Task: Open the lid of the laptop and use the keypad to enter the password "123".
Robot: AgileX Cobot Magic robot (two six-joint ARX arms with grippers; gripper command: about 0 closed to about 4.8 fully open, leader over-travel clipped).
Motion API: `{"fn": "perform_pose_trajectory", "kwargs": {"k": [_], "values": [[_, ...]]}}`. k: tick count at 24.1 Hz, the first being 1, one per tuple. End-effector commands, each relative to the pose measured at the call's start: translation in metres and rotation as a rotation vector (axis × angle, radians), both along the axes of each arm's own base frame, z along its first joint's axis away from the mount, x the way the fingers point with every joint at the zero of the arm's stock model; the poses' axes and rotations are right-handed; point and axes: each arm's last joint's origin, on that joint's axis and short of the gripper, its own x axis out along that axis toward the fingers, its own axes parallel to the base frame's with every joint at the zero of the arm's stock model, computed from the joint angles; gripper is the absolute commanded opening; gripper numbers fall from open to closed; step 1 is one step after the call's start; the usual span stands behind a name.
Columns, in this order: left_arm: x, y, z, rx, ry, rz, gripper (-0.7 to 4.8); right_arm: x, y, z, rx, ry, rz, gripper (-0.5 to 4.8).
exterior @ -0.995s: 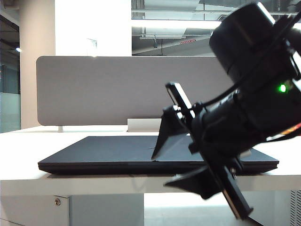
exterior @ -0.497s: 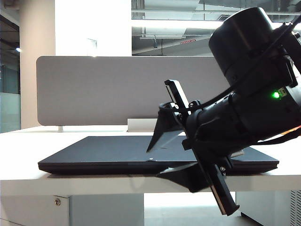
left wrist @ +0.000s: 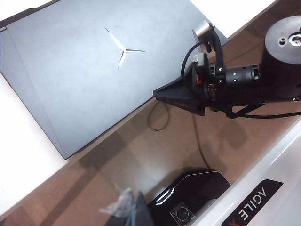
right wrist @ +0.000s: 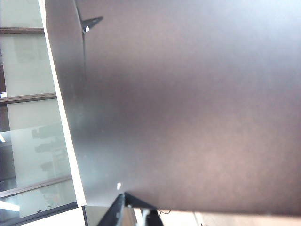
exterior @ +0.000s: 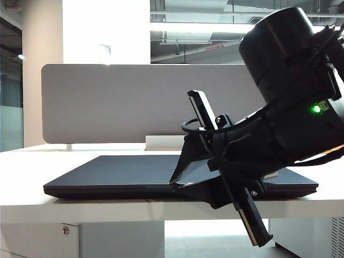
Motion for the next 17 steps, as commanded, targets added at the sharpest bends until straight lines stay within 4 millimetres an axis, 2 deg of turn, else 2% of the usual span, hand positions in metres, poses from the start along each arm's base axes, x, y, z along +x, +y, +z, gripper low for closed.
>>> {"fn": "perform_pose_trajectory", "kwargs": {"k": [1, 17], "values": [[0.000, 0.000, 0.000, 0.000, -0.005, 0.002, -0.06, 0.005, 0.002, 0.010, 0.032, -0.103, -0.028, -0.02], [0.000, 0.000, 0.000, 0.004, -0.004, 0.000, -0.06, 0.008, 0.003, 0.022, 0.056, -0.249, -0.004, -0.02]]}}
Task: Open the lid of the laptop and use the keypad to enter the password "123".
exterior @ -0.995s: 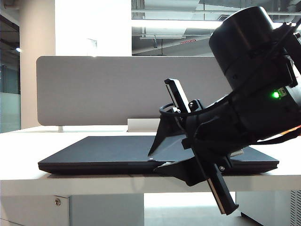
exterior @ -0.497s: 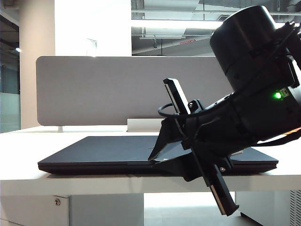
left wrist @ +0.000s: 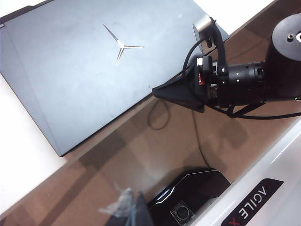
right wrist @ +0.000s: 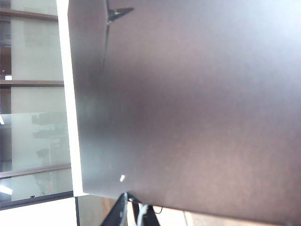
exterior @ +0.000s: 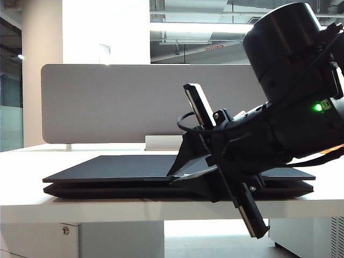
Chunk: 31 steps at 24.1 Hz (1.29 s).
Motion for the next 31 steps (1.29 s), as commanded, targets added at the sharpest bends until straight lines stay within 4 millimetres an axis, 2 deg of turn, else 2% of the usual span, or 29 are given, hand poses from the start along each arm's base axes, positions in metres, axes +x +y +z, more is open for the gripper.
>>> {"fn": "perform_pose_trajectory", "kwargs": {"k": [1, 26, 31], "values": [[0.000, 0.000, 0.001, 0.001, -0.007, 0.000, -0.06, 0.008, 0.003, 0.020, 0.092, -0.141, -0.042, -0.02], [0.000, 0.000, 0.000, 0.006, -0.006, 0.002, -0.06, 0.013, -0.001, 0.039, 0.153, -0.246, -0.061, -0.03], [0.000, 0.000, 0.001, 0.013, -0.025, 0.002, -0.06, 0.020, -0.005, 0.056, 0.140, -0.311, -0.063, -0.03]]}}
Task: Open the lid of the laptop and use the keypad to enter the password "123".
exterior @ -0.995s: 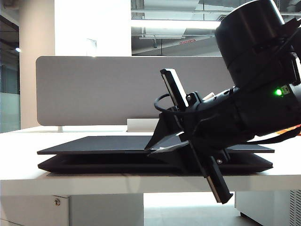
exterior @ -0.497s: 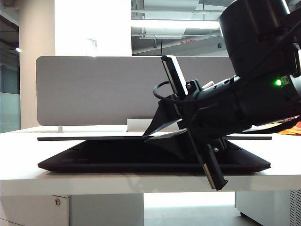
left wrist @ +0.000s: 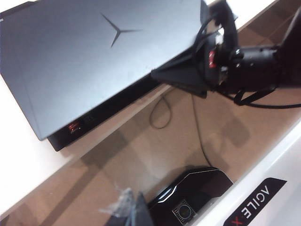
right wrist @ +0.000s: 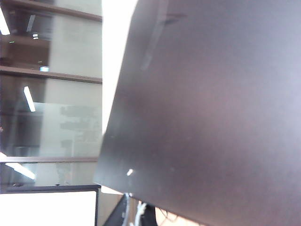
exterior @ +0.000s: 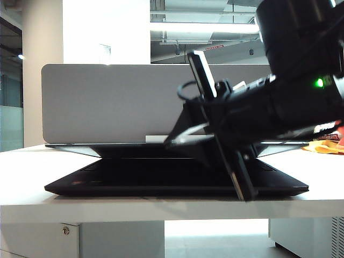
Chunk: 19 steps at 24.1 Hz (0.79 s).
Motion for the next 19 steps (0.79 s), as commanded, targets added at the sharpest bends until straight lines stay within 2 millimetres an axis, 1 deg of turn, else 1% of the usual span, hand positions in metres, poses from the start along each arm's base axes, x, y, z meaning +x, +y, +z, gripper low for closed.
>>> {"fn": "perform_pose_trajectory", "kwargs": {"k": [1, 4, 9, 14, 19], "values": [[0.001, 0.000, 0.001, 0.006, -0.026, 0.002, -0.06, 0.015, -0.002, 0.032, 0.074, -0.155, -0.078, -0.03], [0.001, 0.000, 0.001, 0.007, -0.027, 0.004, -0.06, 0.026, -0.003, 0.046, 0.058, -0.190, -0.064, -0.03], [0.001, 0.000, 0.002, 0.006, -0.027, 0.005, -0.06, 0.044, -0.007, 0.058, 0.043, -0.196, -0.057, -0.03], [0.001, 0.000, 0.002, 0.006, -0.027, 0.005, -0.06, 0.063, -0.015, 0.073, 0.050, -0.231, -0.077, -0.03], [0.001, 0.000, 0.002, 0.006, -0.027, 0.005, -0.06, 0.083, -0.023, 0.087, -0.020, -0.237, -0.091, -0.03]]}}
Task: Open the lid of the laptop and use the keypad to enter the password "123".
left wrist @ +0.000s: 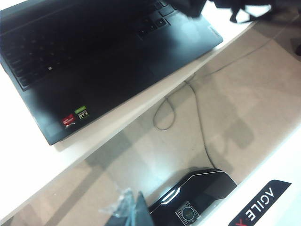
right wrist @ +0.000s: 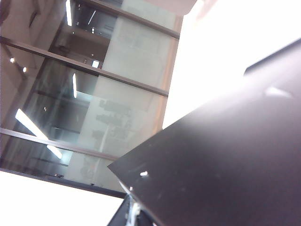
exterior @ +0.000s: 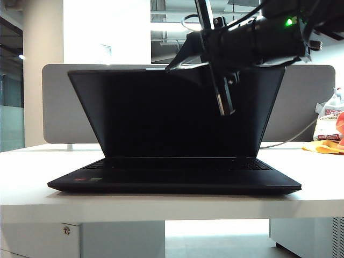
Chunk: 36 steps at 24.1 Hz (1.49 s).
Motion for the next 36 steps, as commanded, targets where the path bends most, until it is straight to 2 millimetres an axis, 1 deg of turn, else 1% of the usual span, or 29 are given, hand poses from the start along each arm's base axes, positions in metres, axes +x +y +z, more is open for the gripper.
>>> {"fn": "perform_pose_trajectory", "kwargs": {"k": [1, 7, 13, 15, 18, 21, 27, 32, 36], "values": [[0.000, 0.000, 0.001, -0.001, -0.013, -0.002, -0.06, 0.017, -0.012, 0.008, -0.052, -0.012, -0.147, -0.03], [0.001, 0.000, 0.002, -0.005, -0.019, 0.001, -0.06, 0.036, -0.022, 0.027, -0.117, -0.051, -0.177, -0.03], [0.001, 0.000, 0.002, -0.004, -0.020, 0.002, -0.06, 0.048, -0.027, 0.038, -0.250, -0.067, -0.193, -0.02], [0.001, 0.000, 0.002, -0.003, -0.021, 0.004, -0.06, 0.050, -0.030, 0.038, -0.277, -0.059, -0.200, -0.02], [0.001, 0.000, 0.002, -0.002, -0.023, 0.007, -0.06, 0.054, -0.039, 0.035, -0.338, -0.046, -0.215, -0.03], [0.001, 0.000, 0.002, -0.002, -0.023, 0.007, -0.06, 0.058, -0.045, 0.032, -0.362, -0.038, -0.228, -0.02], [0.002, -0.002, 0.001, 0.006, -0.016, 0.007, -0.06, 0.060, -0.044, 0.032, -0.392, -0.062, -0.226, -0.02], [0.005, -0.003, -0.001, 0.019, -0.013, 0.014, -0.06, 0.064, -0.042, 0.044, -0.381, -0.100, -0.181, -0.02], [0.005, -0.004, -0.001, 0.023, -0.013, 0.018, -0.06, 0.061, -0.042, 0.039, -0.407, -0.046, -0.155, -0.02]]}}
